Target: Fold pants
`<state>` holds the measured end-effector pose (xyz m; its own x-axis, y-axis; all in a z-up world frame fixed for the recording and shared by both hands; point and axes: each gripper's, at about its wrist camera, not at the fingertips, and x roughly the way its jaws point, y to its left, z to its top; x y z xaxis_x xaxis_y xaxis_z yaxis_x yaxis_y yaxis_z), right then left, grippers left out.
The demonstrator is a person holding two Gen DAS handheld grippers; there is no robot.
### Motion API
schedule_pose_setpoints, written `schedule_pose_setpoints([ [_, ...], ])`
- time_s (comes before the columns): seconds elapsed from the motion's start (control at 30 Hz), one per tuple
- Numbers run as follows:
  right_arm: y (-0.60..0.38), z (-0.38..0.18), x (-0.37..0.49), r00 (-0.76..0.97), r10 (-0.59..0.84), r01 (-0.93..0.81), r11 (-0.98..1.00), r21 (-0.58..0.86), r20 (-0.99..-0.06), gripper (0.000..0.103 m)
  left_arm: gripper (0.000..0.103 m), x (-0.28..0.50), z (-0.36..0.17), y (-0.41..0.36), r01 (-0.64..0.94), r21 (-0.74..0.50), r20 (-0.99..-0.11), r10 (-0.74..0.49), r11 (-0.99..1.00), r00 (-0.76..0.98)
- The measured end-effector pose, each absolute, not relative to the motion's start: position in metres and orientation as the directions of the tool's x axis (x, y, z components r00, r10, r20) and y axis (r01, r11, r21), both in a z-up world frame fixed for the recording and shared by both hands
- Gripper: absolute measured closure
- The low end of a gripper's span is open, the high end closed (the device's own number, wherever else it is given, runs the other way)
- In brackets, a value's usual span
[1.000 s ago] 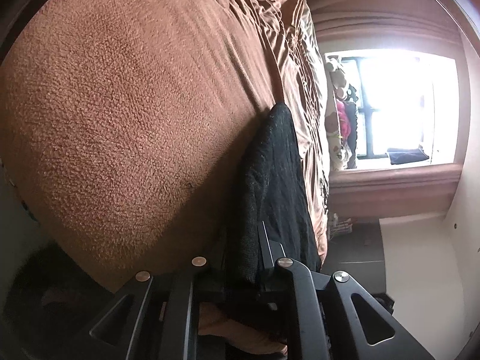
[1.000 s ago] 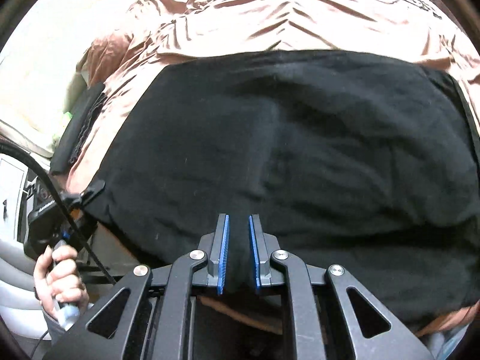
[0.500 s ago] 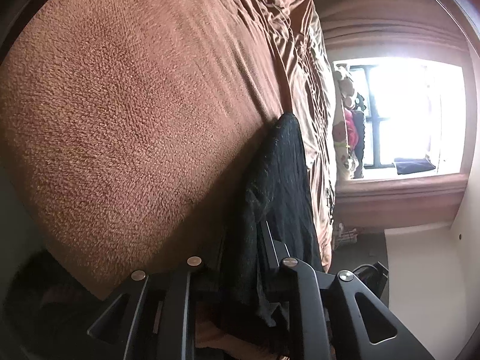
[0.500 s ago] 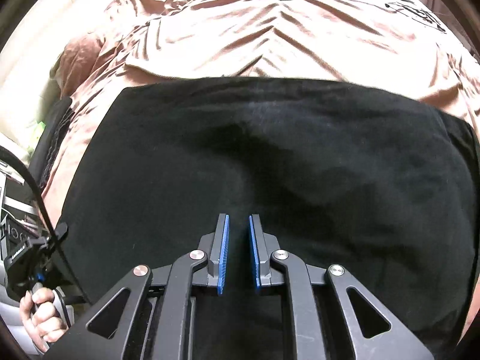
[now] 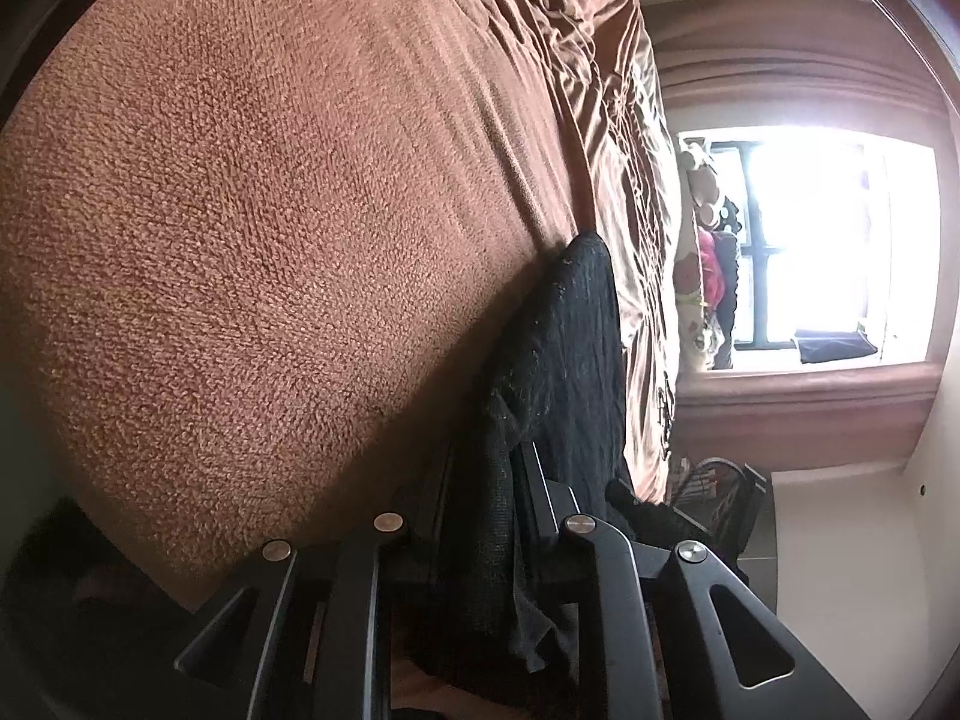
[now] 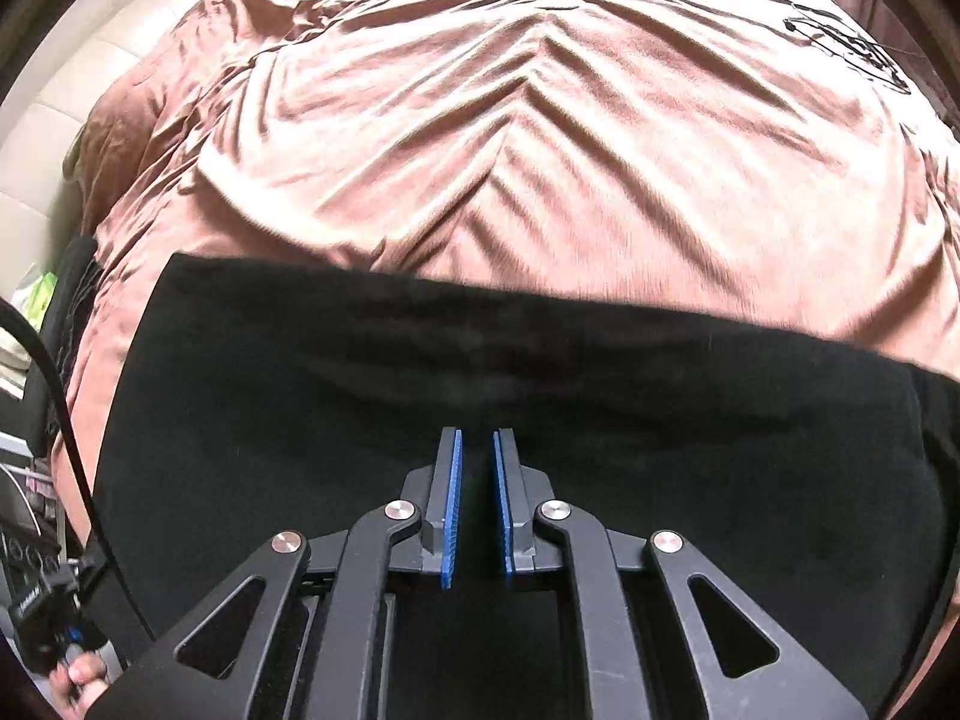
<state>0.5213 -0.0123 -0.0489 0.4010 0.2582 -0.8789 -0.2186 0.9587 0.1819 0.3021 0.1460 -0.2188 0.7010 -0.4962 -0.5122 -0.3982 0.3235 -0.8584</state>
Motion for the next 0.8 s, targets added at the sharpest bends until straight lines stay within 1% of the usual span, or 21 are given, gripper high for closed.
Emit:
schedule_pose_setpoints([
  [0.17,-0.008,-0.052,0.539,0.401,0.245,-0.204,0.963,0.174,-0.883,0.096,0.084,0.309,-0.221,0.144,-0.397,-0.856,-0.516,-0.498,0.331,0.697],
  [0.33,-0.007,-0.053,0.535,0.392,0.248,-0.198,0.963,0.182,-0.886,0.096,0.084,0.314,-0.224,0.145,-0.384,-0.865,-0.501,-0.514,0.323,0.696],
  [0.73,-0.017,-0.050,0.469,0.346,0.345,-0.228,0.933,0.278,-0.873,0.096,0.084,0.312,-0.226,0.143,-0.348,-0.885,-0.465,-0.561,0.308,0.685],
  [0.8,-0.019,-0.050,0.456,0.350,0.350,-0.224,0.932,0.285,-0.869,0.096,0.089,0.310,-0.222,0.142,-0.343,-0.884,-0.466,-0.556,0.317,0.688],
])
